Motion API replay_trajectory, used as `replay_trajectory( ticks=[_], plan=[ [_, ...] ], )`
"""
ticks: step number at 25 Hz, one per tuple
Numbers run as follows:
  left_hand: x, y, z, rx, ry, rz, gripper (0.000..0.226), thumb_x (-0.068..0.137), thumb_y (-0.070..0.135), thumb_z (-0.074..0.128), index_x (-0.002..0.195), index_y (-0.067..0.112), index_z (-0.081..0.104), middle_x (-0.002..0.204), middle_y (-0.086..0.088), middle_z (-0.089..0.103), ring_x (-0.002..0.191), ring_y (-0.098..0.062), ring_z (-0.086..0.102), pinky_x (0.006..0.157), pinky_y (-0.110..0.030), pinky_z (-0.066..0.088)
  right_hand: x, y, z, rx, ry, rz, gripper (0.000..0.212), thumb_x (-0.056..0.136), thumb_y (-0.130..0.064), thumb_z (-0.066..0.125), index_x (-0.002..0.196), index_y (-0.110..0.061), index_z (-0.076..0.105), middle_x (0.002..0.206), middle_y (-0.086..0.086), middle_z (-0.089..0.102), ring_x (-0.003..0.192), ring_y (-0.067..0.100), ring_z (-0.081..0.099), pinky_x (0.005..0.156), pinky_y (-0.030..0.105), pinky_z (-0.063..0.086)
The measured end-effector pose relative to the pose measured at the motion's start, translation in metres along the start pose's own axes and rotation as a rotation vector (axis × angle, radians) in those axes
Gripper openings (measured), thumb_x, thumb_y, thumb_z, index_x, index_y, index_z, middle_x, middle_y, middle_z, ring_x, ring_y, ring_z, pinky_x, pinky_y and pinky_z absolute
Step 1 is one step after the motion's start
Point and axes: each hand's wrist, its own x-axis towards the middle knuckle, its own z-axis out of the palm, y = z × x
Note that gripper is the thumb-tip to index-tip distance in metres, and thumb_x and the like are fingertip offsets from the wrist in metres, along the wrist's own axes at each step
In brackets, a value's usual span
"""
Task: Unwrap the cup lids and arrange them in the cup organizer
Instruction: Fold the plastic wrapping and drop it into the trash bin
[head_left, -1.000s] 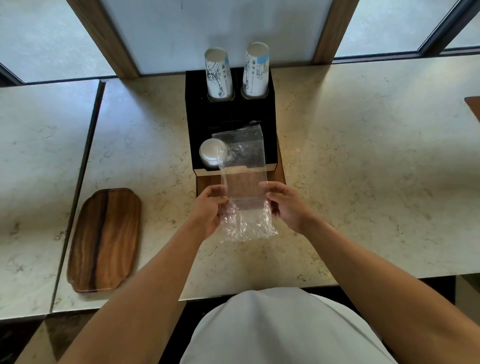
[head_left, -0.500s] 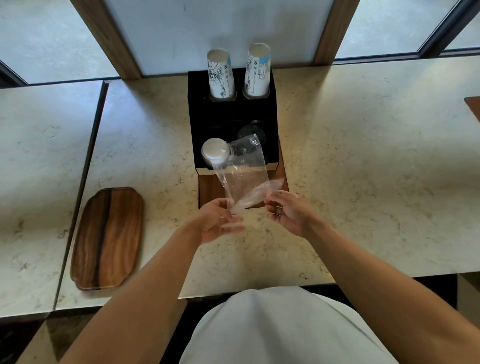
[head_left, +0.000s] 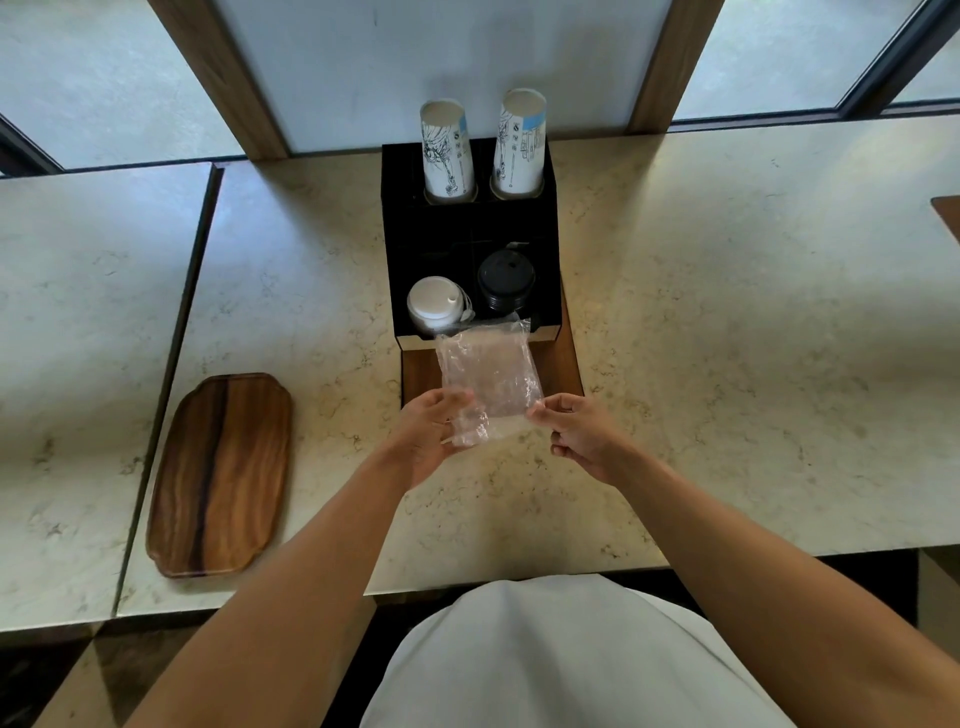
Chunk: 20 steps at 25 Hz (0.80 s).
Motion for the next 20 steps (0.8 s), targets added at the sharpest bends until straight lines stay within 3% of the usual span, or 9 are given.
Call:
replay_trajectory(
  ticks=[4,8,11,15,18,20],
  plan=[
    [0.001,-0.001,0.000,-0.011,0.087,0.029,0.025,0.099,0.014,0.063,0.115,-0.005,0.064,0.112,-0.021,0.073,0.095,-0.035,0.073,0.091,-0.057,0.057,0.000,0.002,-0.002,-0.120,-0.054,-0.013,0.032,0.085,-0.036,0.081,0.102,-0.009,0.074,0.078,0.001,0.054,0.066,0.011,0.047,0.067,0.029,0.046],
    [-0.003,-0.001,-0.001,0.014,0.049,0.015,0.010,0.100,0.008,0.058,0.101,0.000,0.064,0.100,-0.021,0.072,0.089,-0.035,0.073,0.084,-0.055,0.061,0.003,-0.001,-0.002,-0.037,-0.157,-0.013,0.053,0.081,-0.058,0.073,0.112,-0.016,0.075,0.099,0.011,0.060,0.089,0.025,0.056,0.079,0.037,0.048],
    [-0.005,-0.003,-0.001,0.065,0.010,-0.005,0.016,0.100,0.007,0.058,0.109,-0.004,0.064,0.103,-0.022,0.073,0.094,-0.039,0.073,0.083,-0.054,0.061,0.007,-0.002,0.000,-0.031,-0.167,-0.049,0.051,0.086,-0.053,0.072,0.117,-0.012,0.073,0.108,0.022,0.069,0.096,0.032,0.064,0.089,0.047,0.055],
    [-0.008,-0.004,0.003,0.104,0.000,-0.009,0.023,0.100,0.013,0.060,0.113,-0.005,0.063,0.097,-0.018,0.075,0.096,-0.040,0.073,0.078,-0.047,0.063,0.007,0.000,0.000,-0.074,-0.111,-0.133,0.027,0.092,-0.035,0.072,0.112,-0.018,0.074,0.096,0.002,0.075,0.081,0.018,0.065,0.072,0.033,0.054],
    [-0.009,-0.003,0.003,0.130,-0.019,-0.005,0.035,0.096,0.023,0.058,0.118,-0.004,0.065,0.102,-0.019,0.074,0.094,-0.038,0.072,0.082,-0.048,0.060,0.008,0.002,-0.002,-0.077,-0.088,-0.130,0.016,0.098,-0.023,0.069,0.113,-0.018,0.073,0.114,0.005,0.073,0.089,0.020,0.064,0.080,0.034,0.056],
    [-0.010,-0.004,0.000,0.168,-0.007,0.015,0.040,0.092,0.026,0.057,0.117,-0.004,0.066,0.102,-0.018,0.071,0.088,-0.034,0.068,0.078,-0.046,0.057,0.007,0.003,-0.003,-0.072,-0.085,-0.131,0.015,0.098,-0.021,0.069,0.111,-0.016,0.073,0.112,0.006,0.072,0.088,0.021,0.063,0.082,0.035,0.056]
  ],
)
